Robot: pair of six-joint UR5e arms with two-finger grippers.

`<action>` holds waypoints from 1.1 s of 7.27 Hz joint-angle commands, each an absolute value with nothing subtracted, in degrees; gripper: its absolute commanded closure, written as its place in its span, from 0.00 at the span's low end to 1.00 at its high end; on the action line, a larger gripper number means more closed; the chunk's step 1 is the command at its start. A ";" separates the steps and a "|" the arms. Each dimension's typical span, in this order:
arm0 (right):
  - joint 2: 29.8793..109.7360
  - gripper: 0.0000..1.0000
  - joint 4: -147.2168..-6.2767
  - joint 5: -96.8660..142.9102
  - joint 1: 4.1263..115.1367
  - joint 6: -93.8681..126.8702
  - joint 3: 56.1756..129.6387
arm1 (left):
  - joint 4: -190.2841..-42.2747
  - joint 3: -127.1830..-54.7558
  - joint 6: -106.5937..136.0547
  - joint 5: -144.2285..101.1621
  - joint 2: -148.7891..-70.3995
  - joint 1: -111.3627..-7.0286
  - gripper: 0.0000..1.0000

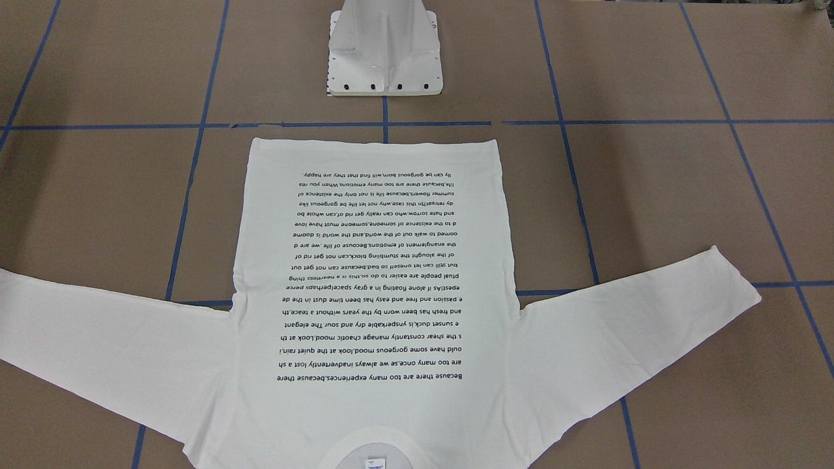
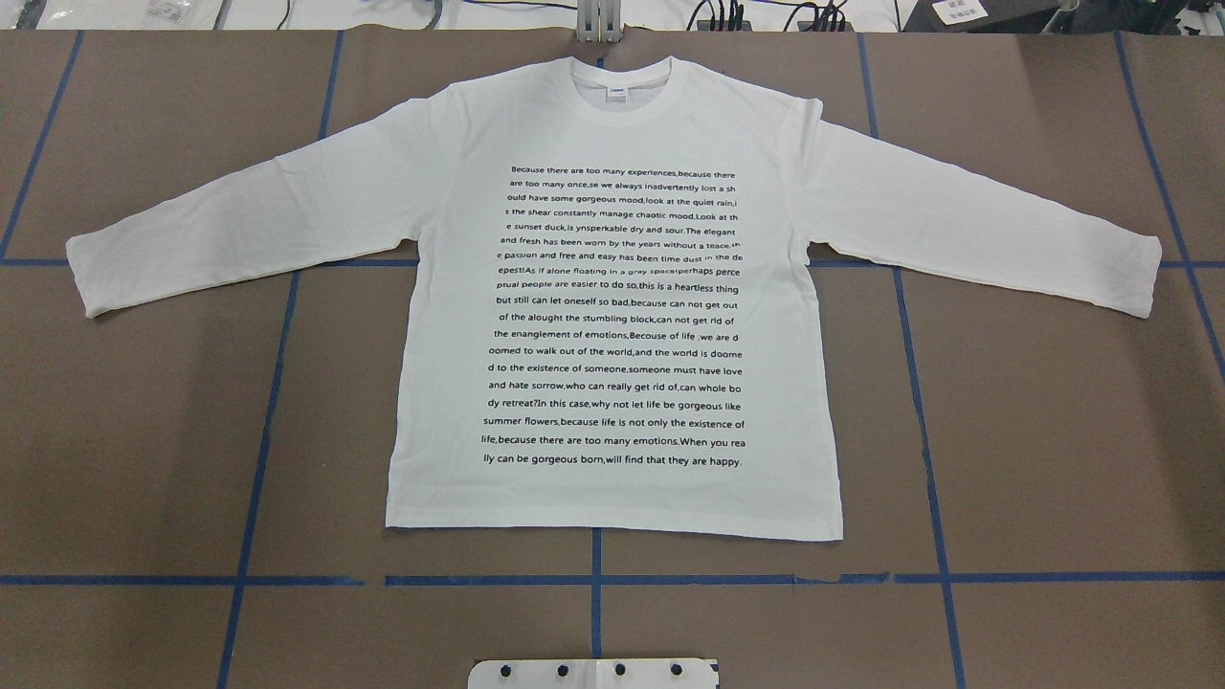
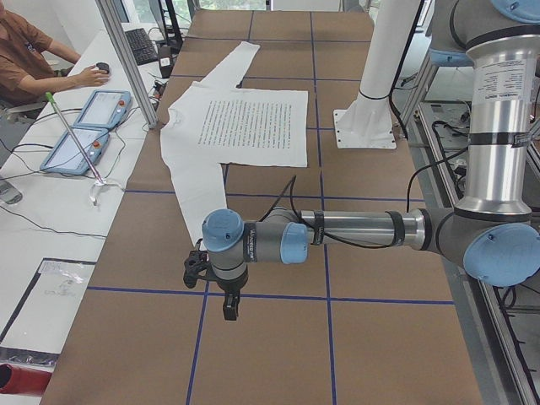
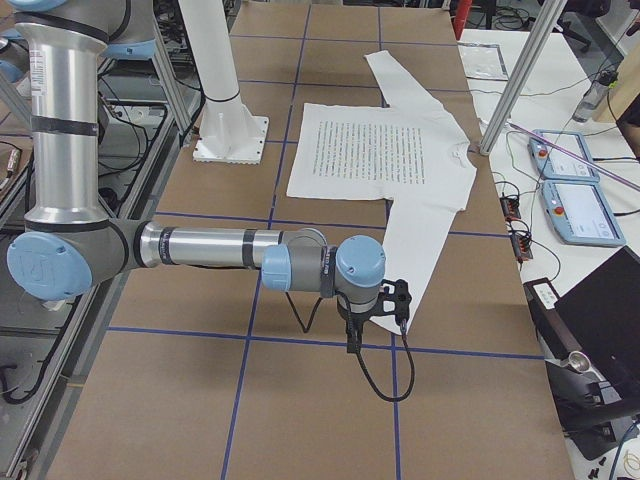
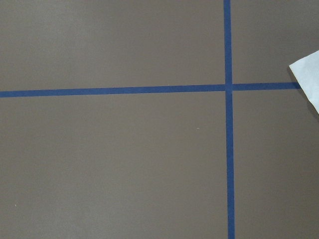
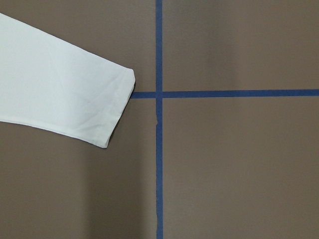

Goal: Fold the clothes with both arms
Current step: 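Move the right gripper toward the shirt's shoulder farthest from the robot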

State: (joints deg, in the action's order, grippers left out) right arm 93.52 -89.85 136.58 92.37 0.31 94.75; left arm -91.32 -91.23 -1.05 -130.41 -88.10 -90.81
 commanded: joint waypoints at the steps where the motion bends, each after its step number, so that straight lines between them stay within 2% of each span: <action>1: 93.60 0.00 -88.26 136.67 92.29 0.44 94.57 | -91.49 -91.14 -1.05 -130.60 -88.59 -90.79 0.00; 3: 93.43 0.00 -88.15 136.58 92.29 0.35 94.48 | -91.67 -91.23 -0.88 -130.52 -89.29 -90.62 0.00; 5: 92.99 0.00 -87.89 136.67 92.29 0.26 94.14 | -92.02 -90.80 -0.87 -130.17 -93.40 -90.53 0.00; 8: 90.80 0.00 -80.34 137.02 89.83 0.35 92.03 | -92.72 -91.76 -0.36 -130.52 -96.59 -90.27 0.00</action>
State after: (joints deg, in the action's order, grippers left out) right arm 91.62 -82.59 136.86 90.96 0.34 93.20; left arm -92.38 -91.50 -0.66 -130.44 -95.51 -90.46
